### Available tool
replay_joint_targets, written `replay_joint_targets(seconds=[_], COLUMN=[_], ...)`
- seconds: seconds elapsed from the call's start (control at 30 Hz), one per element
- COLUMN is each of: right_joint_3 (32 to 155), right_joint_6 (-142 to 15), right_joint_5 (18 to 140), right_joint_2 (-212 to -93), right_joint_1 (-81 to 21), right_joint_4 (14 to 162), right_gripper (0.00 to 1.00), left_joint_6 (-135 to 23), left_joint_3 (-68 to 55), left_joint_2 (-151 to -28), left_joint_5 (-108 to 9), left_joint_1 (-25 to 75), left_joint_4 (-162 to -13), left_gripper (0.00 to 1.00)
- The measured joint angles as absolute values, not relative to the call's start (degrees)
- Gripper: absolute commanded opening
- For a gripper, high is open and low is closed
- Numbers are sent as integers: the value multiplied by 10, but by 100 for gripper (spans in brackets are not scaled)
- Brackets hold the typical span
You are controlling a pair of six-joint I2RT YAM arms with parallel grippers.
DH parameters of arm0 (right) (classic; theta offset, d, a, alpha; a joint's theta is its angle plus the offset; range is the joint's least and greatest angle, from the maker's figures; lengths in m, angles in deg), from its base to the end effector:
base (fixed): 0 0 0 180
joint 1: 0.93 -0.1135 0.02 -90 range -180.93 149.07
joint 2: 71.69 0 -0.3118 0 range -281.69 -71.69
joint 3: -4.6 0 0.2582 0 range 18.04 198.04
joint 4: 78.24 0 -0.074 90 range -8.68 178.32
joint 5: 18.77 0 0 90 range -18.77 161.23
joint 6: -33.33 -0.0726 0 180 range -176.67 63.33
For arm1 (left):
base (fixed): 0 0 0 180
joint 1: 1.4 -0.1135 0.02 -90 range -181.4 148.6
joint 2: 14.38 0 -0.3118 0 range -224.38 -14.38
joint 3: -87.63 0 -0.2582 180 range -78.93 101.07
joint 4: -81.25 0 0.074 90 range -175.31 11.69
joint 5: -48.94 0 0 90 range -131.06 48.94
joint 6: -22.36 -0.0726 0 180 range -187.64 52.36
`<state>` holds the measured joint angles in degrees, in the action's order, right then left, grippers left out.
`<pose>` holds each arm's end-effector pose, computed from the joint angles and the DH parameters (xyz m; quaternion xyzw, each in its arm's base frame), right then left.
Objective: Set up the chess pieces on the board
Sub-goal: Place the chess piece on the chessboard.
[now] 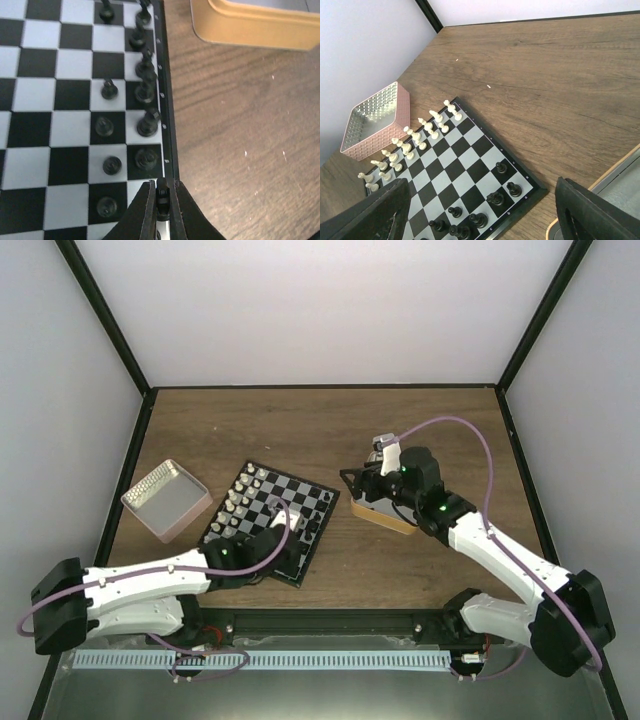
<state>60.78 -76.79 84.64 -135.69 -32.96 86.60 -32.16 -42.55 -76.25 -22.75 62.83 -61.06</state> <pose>0.2219 0.1587 0.3022 -0.1500 0.8169 0.3284 0.4497 0.1153 -0.1863 0.2255 0.1771 0.9115 -0.1634 0.3332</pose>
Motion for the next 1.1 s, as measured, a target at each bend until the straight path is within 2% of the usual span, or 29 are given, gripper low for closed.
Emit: replay_joint_targets(seconds=[0.27, 1.1], right_joint_3=[605, 604], right_joint_6=[-773, -775], right_joint_5=[833, 833], right_joint_2=[-1357, -1363], right_joint_1=[-322, -313], right_joint_4=[863, 861], right_gripper=[81, 81], left_joint_6=[-311, -297], left_joint_3=[-506, -556], left_joint_2=[-768, -822], left_joint_5=[-219, -199], left_joint_1=[661, 661], left_joint_4=[-690, -797], left_gripper=[4, 9])
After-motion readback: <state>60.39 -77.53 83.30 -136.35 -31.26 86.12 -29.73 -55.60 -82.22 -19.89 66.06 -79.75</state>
